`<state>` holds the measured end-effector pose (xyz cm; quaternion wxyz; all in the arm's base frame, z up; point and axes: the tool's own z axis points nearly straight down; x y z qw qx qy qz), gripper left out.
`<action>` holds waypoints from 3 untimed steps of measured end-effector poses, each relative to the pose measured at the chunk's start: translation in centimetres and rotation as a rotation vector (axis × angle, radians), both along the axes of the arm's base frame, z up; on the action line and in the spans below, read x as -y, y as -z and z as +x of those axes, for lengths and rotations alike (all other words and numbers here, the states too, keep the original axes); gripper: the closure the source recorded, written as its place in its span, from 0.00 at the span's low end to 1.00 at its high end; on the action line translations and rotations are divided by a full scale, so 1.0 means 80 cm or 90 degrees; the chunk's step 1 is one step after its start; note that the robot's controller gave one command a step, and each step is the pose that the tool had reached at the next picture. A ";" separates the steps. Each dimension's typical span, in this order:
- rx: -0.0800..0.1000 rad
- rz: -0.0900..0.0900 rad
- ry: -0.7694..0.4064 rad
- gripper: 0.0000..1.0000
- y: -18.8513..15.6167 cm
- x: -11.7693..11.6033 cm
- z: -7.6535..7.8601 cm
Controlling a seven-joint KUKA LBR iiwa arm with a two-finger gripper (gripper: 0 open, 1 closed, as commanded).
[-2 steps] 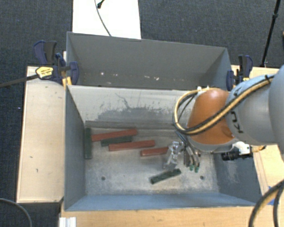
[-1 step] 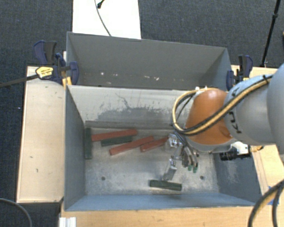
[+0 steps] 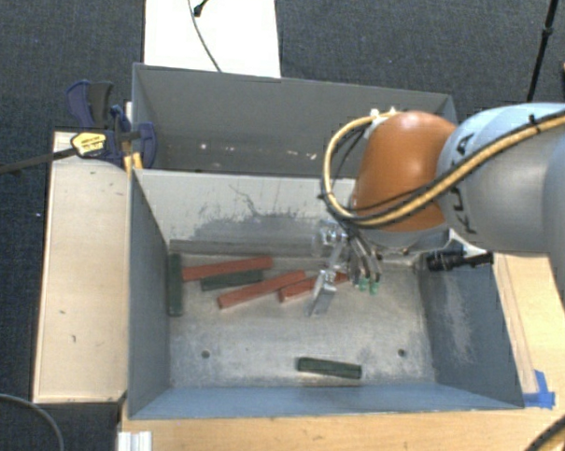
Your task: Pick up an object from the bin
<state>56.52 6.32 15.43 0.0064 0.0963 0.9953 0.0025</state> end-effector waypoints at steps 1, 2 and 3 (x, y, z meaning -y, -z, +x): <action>-0.011 -0.003 -0.017 0.00 0.110 -0.001 0.030; -0.008 -0.002 -0.016 1.00 0.105 -0.001 0.032; -0.002 -0.004 -0.178 1.00 -0.079 0.040 0.025</action>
Offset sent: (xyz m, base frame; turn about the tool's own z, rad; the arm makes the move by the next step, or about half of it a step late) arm 0.0249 0.0007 -0.0843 -0.0275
